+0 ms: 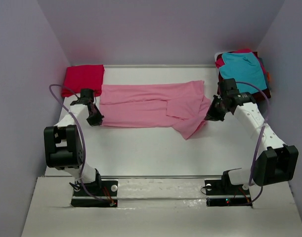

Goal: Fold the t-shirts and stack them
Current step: Fold the tshirt

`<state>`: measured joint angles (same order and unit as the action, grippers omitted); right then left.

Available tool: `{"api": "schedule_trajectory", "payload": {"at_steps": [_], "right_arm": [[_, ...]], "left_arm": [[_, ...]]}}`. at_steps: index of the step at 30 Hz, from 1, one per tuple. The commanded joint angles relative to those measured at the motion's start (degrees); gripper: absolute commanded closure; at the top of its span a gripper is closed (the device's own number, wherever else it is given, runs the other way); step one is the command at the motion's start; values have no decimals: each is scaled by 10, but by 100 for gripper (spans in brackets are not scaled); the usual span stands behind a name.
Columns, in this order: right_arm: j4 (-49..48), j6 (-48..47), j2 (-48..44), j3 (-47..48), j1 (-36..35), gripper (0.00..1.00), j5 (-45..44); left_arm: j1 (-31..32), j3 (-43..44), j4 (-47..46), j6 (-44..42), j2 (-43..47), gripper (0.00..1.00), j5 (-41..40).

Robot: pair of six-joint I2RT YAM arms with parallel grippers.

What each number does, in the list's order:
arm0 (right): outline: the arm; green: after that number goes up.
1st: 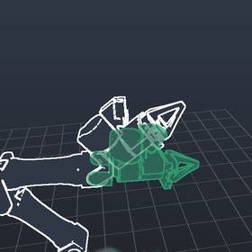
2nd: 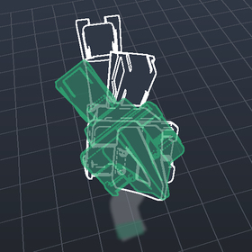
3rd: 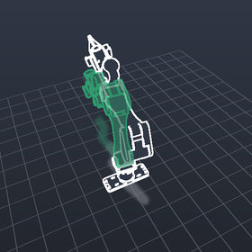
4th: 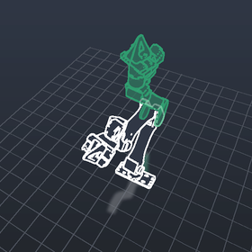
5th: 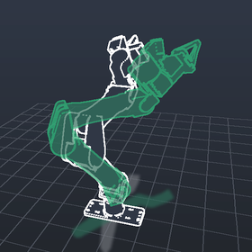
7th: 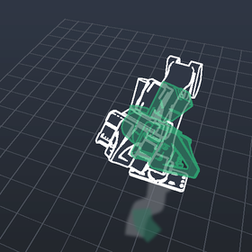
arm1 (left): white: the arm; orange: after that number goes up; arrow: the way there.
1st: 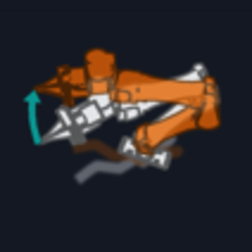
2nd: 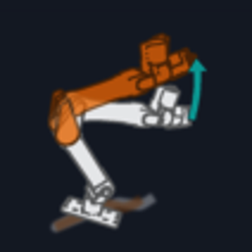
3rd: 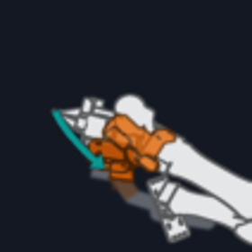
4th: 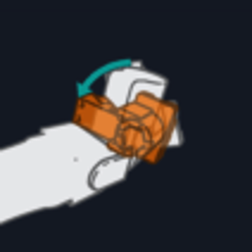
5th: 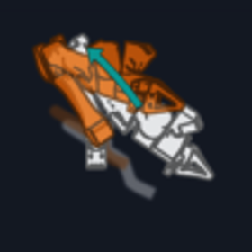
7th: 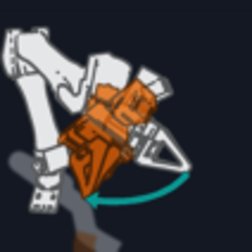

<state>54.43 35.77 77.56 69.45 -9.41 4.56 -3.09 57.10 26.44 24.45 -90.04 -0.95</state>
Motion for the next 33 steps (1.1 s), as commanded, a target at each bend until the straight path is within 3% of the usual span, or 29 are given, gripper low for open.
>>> {"api": "schedule_trajectory", "payload": {"at_steps": [1, 17, 33], "right_arm": [[-6, -7, 19, 51, -1, 93, -19], [-10, -37, 170, 242, -1, 93, -43], [39, -53, 397, 551, 46, 93, -28]], "left_arm": [[-2, 39, 19, -9, 7, 94, -21], [-2, 168, 23, -1, -67, 94, -7], [-2, 391, 63, -10, -263, 94, -16]]}}
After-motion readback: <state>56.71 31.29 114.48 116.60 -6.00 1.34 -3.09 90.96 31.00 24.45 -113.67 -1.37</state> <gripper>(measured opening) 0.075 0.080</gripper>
